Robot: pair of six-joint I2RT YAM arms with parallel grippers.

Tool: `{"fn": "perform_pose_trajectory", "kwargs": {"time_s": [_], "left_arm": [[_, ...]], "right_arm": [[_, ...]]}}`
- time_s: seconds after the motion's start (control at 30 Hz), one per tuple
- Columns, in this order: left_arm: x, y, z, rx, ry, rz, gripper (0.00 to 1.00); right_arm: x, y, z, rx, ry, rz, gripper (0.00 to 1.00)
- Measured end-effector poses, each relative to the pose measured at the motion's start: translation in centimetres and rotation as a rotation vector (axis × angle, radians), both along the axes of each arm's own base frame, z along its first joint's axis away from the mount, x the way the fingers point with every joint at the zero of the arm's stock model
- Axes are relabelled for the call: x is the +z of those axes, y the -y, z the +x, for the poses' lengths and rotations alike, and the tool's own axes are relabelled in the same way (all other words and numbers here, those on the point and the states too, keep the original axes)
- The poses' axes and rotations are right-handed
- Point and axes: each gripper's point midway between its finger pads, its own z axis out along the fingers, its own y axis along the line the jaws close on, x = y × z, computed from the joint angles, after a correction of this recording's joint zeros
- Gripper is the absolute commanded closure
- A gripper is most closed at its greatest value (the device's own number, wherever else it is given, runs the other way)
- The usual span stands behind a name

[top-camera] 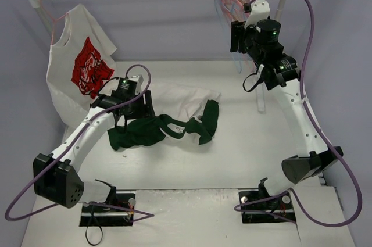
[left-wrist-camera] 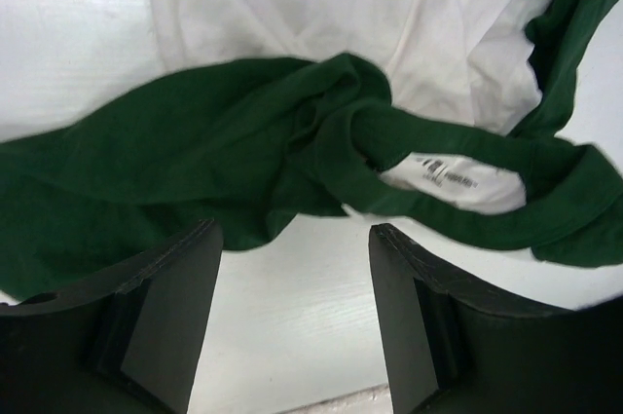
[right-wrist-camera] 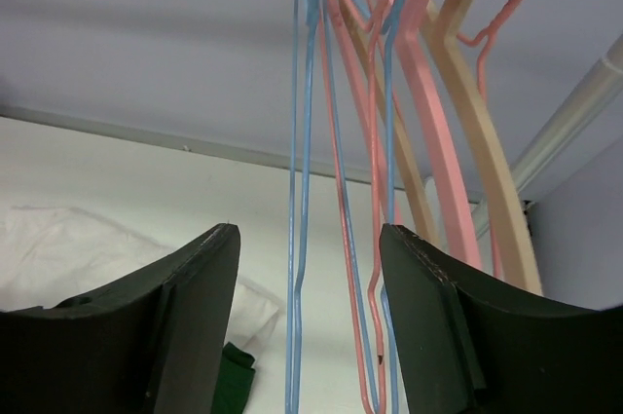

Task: Place the t-shirt on the hanger
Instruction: Pick up the hanger from the clothesline.

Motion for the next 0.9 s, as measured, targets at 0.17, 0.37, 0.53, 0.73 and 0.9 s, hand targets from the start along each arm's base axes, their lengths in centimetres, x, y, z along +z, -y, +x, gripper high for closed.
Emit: {"fn": "perform_pose_trajectory", "kwargs": {"time_s": [0.17, 0.37, 0.53, 0.73, 0.9], "left_arm": [[-0.9, -0.7, -2.0, -0.002, -0.047, 0.019, 0.38], [-1.0, -1.2, -3.1, -0.002, -0.064, 0.025, 0.38], [-0.6, -1.2, -3.2, -0.002, -0.05, 0.02, 0.38], [-1.0, -1.3, -3.5, -0.003, -0.06, 0.024, 0.38], [-1.5, -1.5, -4.0, -0.003, -0.08, 0.031, 0.38]], "right_arm": [[-2.8, 0.2, 0.8, 0.025, -0.074, 0.035, 0.53], [-5.4, 0.4, 1.6, 0.041, -0.136, 0.058, 0.57], [-6.4, 0.3, 2.0, 0.043, -0.157, 0.061, 0.51], [-8.4, 0.3, 2.2, 0.042, -0.191, 0.051, 0.53], [-9.5, 0.3, 2.3, 0.041, -0.209, 0.045, 0.59]]}}
